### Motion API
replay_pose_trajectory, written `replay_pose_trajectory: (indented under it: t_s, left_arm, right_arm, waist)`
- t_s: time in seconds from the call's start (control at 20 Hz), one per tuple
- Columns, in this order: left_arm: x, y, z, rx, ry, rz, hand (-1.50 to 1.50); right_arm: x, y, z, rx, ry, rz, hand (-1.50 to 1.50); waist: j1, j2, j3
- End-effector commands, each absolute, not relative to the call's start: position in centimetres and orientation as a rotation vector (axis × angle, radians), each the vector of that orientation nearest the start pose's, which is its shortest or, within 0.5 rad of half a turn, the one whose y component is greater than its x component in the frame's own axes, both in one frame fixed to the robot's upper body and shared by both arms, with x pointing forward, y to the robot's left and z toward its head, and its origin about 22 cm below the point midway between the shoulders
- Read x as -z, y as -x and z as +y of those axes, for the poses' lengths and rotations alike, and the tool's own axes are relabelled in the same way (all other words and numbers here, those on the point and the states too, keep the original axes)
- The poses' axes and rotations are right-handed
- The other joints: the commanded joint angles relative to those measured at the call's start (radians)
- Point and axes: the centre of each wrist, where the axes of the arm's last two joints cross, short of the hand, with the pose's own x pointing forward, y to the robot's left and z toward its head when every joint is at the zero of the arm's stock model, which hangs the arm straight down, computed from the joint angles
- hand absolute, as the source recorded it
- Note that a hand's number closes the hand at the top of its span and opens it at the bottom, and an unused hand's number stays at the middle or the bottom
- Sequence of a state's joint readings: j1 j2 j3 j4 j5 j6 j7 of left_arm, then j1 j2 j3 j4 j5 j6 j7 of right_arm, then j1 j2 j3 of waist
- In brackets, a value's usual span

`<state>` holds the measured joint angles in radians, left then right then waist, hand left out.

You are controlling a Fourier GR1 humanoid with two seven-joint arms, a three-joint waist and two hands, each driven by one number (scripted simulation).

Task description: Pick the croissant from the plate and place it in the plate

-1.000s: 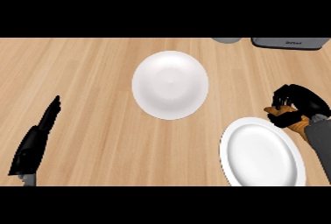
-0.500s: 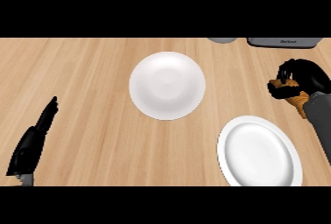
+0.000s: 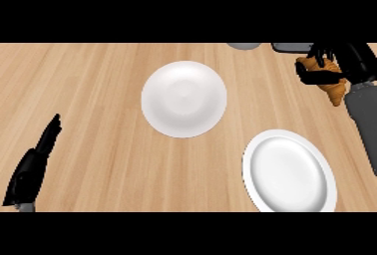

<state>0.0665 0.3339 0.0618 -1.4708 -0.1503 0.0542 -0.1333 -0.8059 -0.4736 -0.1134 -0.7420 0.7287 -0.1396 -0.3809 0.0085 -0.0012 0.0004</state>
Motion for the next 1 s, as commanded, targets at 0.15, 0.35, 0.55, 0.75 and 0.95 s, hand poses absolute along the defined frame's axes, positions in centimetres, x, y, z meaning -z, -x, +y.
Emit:
replay_pose_trajectory:
  t_s: [0.15, 0.35, 0.55, 0.75, 0.95]
  left_arm:
    - [0.1, -21.1, 34.0, 0.280, -0.478, -1.523, 0.00]
    - [1.4, -20.4, 32.1, 0.295, -0.467, -1.507, 0.00]
    - [1.1, -21.3, 33.5, 0.284, -0.467, -1.512, 0.00]
    - [0.2, -21.7, 32.7, 0.295, -0.454, -1.514, 0.00]
    - [-0.1, -23.1, 32.0, 0.311, -0.467, -1.528, 0.00]
  right_arm:
    - [-15.1, -41.4, -27.4, -0.967, 0.725, -1.930, 1.50]
    - [-15.3, -40.9, -21.3, -0.981, 0.632, -1.950, 1.50]
    - [-18.8, -40.3, -16.5, -0.977, 0.575, -1.956, 1.50]
    - [-16.9, -41.6, -13.1, -0.973, 0.535, -1.898, 1.50]
    - [-15.3, -41.3, -7.1, -1.034, 0.495, -1.797, 1.50]
  waist:
    - [-0.010, -0.005, -0.001]
    - [-0.006, -0.004, -0.001]
    - [-0.008, -0.003, -0.001]
    - [0.004, 0.002, -0.001]
    - [0.010, 0.005, -0.001]
